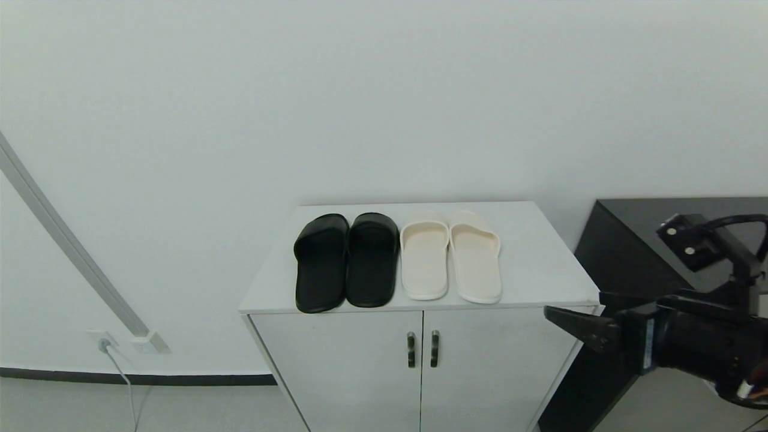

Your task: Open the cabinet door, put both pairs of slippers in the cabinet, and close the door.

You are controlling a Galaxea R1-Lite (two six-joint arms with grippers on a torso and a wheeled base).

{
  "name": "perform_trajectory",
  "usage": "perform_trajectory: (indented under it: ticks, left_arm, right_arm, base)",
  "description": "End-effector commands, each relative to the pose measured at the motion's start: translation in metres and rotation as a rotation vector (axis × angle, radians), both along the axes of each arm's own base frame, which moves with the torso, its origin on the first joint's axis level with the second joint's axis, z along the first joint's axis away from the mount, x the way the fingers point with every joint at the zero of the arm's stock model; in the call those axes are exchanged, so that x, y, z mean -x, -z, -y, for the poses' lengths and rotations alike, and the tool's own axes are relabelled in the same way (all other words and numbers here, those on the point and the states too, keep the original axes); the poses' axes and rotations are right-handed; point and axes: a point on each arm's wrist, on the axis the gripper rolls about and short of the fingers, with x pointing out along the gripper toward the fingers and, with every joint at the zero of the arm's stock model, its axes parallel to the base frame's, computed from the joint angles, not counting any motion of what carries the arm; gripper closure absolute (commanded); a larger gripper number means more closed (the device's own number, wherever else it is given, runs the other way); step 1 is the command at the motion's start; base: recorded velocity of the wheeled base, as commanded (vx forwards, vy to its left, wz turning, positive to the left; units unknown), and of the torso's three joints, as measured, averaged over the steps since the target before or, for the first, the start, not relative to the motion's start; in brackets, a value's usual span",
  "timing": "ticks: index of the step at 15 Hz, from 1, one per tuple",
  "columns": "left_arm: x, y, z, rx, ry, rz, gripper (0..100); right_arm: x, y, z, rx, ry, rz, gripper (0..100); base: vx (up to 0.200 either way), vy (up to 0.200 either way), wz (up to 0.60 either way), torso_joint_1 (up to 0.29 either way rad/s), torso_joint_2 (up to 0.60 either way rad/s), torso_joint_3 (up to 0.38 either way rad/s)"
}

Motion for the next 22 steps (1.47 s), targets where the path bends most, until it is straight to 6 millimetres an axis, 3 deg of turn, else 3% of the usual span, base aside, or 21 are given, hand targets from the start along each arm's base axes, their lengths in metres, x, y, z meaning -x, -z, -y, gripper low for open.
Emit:
perform_trajectory:
  ticks: [1, 5, 10, 13, 16, 22]
  left_arm:
    - [0.0, 0.0, 0.0, 0.0, -0.001, 0.0, 100]
    - [0.0, 0.0, 0.0, -0.001, 0.001, 0.0, 100]
    - [0.0, 0.0, 0.0, 0.0, 0.001, 0.0, 100]
    - [0.0, 0.0, 0.0, 0.0, 0.001, 0.0, 100]
    - [0.0, 0.0, 0.0, 0.0, 0.001, 0.0, 100]
    - [0.0, 0.0, 0.0, 0.002, -0.001, 0.0, 100]
  right_arm:
    - [-0.035, 0.016, -0.039, 0.05, 0.014, -0.033, 0]
    - [-0.07, 0.011, -0.089, 0.032, 0.064, 0.007, 0]
    - [-0.103, 0.028, -0.138, 0.084, 0.178, 0.044, 0]
    - [-0.121, 0.029, -0.154, 0.086, 0.253, 0.081, 0]
    - [-0.151, 0.039, -0.172, 0.109, 0.339, 0.115, 0]
    - [-0.189, 0.056, -0.183, 0.13, 0.393, 0.144, 0]
  base:
    - [0.0, 0.0, 0.0, 0.0, 0.0, 0.0]
    - [0.0, 0.0, 0.0, 0.0, 0.0, 0.0]
    - [0.0, 0.0, 0.0, 0.0, 0.0, 0.0]
    - [0.0, 0.0, 0.0, 0.0, 0.0, 0.0]
    - [0.0, 0.0, 0.0, 0.0, 0.0, 0.0]
    - [0.0, 0.0, 0.0, 0.0, 0.0, 0.0]
